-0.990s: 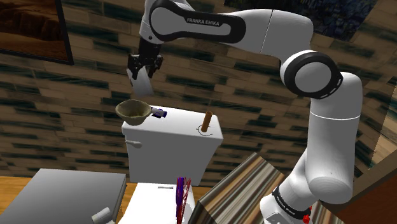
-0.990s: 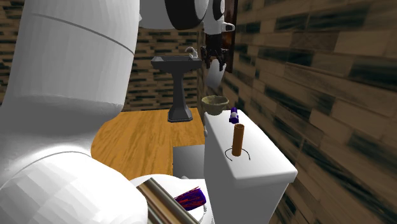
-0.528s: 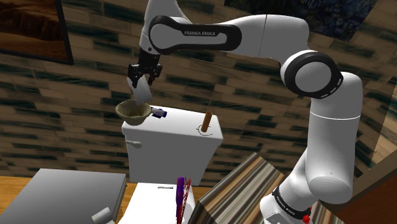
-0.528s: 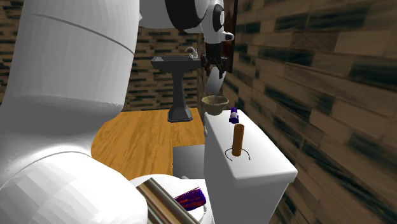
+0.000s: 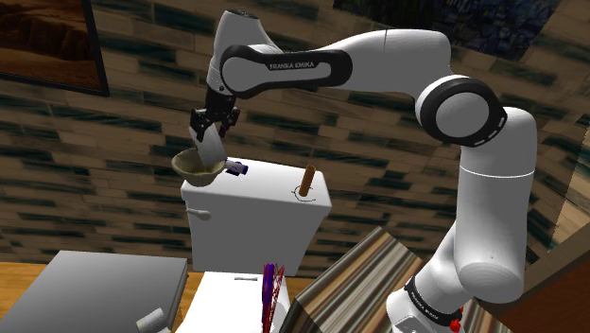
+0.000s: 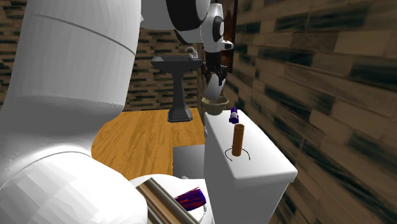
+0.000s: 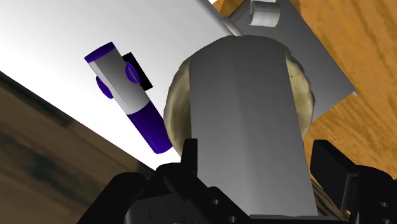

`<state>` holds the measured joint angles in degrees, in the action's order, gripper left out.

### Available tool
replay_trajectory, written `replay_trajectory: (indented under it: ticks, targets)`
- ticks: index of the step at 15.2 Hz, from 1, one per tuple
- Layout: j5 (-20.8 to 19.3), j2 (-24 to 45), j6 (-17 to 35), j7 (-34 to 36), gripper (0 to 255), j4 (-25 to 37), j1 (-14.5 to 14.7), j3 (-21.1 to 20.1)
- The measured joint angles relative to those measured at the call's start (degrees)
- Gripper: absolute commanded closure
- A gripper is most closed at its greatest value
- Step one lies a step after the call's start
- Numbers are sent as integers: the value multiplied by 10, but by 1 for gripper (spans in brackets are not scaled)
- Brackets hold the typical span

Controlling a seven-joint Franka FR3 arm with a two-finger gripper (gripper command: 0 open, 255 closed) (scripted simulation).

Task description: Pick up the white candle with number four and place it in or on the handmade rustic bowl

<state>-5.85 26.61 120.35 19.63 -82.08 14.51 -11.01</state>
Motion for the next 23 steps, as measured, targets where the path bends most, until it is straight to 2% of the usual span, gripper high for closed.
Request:
replay_trajectory:
  ticks: [5,6,12,16,23]
  targets:
    - [0,0,2,0,255,-1,0,0]
    - [0,0,2,0,0,-1,0,0]
    - [0,0,2,0,0,-1,0,0]
    - [5,-24,-44,-3,0,22,-1,-3]
    - [6,-30,-54,-4,0,25,-2,-3]
